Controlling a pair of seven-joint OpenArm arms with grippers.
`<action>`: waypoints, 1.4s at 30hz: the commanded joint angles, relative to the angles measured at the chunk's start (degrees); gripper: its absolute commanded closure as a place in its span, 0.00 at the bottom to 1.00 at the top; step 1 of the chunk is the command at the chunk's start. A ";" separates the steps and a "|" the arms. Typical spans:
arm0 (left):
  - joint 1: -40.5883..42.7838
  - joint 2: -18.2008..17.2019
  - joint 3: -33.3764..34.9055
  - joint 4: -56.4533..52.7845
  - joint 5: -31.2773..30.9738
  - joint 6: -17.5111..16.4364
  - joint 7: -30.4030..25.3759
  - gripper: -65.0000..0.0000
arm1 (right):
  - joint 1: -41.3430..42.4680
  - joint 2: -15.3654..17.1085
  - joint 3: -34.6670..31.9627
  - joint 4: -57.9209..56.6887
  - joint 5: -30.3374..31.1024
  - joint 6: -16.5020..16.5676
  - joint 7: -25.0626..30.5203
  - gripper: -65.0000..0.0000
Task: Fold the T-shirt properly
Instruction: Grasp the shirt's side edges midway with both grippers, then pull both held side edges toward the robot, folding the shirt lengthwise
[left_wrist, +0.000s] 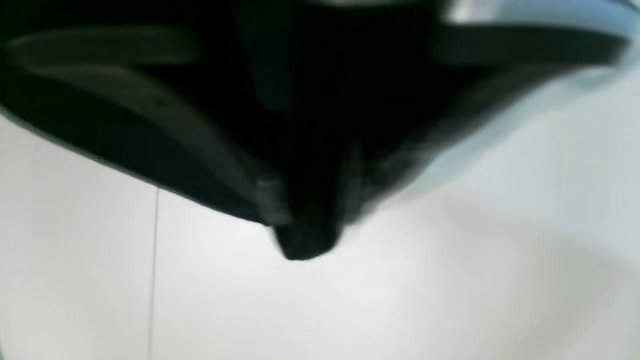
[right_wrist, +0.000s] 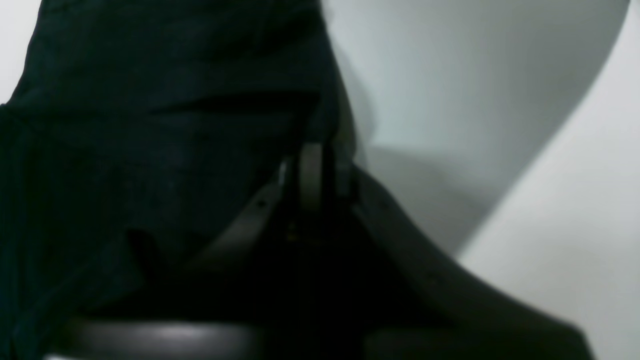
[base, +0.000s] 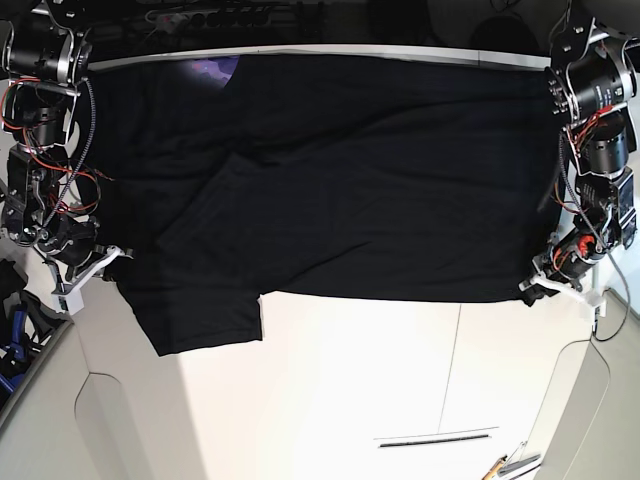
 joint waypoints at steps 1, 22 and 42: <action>-1.46 -1.40 -0.07 0.68 -1.38 -0.44 -1.09 1.00 | 0.74 0.66 -0.02 0.24 0.26 -0.20 -1.49 1.00; 16.76 -6.01 -14.84 22.08 -30.64 -9.74 21.42 1.00 | -19.45 0.66 8.41 40.35 9.68 0.13 -19.32 1.00; 35.50 -6.03 -24.24 33.88 -41.64 -9.74 34.47 1.00 | -32.46 0.63 9.14 48.98 11.21 -0.24 -28.30 1.00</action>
